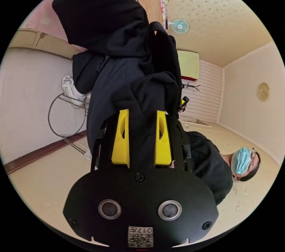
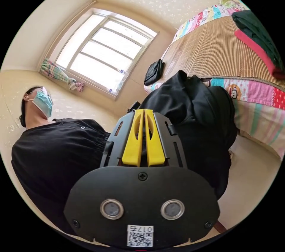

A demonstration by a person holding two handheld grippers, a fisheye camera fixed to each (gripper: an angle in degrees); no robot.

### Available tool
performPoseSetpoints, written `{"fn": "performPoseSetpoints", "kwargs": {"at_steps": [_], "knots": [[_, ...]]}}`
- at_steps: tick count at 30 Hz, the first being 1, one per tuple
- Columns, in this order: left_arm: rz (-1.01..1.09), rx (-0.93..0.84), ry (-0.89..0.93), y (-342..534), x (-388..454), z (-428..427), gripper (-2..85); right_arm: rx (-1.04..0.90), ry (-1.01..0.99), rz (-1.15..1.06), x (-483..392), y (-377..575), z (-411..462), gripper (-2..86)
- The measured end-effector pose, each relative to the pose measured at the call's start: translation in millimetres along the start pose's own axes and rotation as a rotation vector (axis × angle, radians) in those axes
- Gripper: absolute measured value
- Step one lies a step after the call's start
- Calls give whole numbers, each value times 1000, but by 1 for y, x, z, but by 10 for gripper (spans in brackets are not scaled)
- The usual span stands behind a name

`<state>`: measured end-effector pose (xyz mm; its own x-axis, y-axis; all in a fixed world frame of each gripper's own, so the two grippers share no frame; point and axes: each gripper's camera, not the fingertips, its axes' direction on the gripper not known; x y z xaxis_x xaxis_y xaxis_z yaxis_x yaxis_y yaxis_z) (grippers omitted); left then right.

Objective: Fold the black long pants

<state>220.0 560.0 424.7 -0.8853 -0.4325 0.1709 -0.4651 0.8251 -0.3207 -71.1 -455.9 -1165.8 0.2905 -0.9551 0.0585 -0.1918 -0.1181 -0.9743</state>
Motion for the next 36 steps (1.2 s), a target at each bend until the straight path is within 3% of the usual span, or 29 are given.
{"fn": "performPoseSetpoints", "kwargs": {"at_steps": [5,10,13,15,18,20,23,26,28,32,34,36], "knots": [[-50,13,-116,15,-7,-38,178,-96,60,-47,-8,3,18,5],[-8,7,89,2,-23,-18,136,-77,-15,-33,6,7,24,9],[244,-79,262,-13,12,0,112,-54,-32,-64,3,6,27,15],[522,-112,493,-21,61,7,67,-74,-35,-96,-2,4,35,23],[759,-122,750,-38,121,16,46,-150,-145,-292,-33,-1,51,59],[788,-145,700,-56,151,26,45,-153,-178,-417,-58,-1,54,78],[799,-174,552,-90,187,48,44,-56,-63,-460,-79,-4,53,114],[722,-164,383,-122,201,77,43,32,216,-378,-76,-7,60,146],[695,-148,267,-130,202,93,43,-20,425,-322,-62,-15,82,157],[651,-197,47,-112,188,153,54,-217,485,-183,-24,-37,128,107],[659,-172,55,-96,176,156,58,-237,485,-133,-3,-42,134,60],[672,-32,187,-75,158,120,57,-151,401,-112,8,-43,114,48]]}}
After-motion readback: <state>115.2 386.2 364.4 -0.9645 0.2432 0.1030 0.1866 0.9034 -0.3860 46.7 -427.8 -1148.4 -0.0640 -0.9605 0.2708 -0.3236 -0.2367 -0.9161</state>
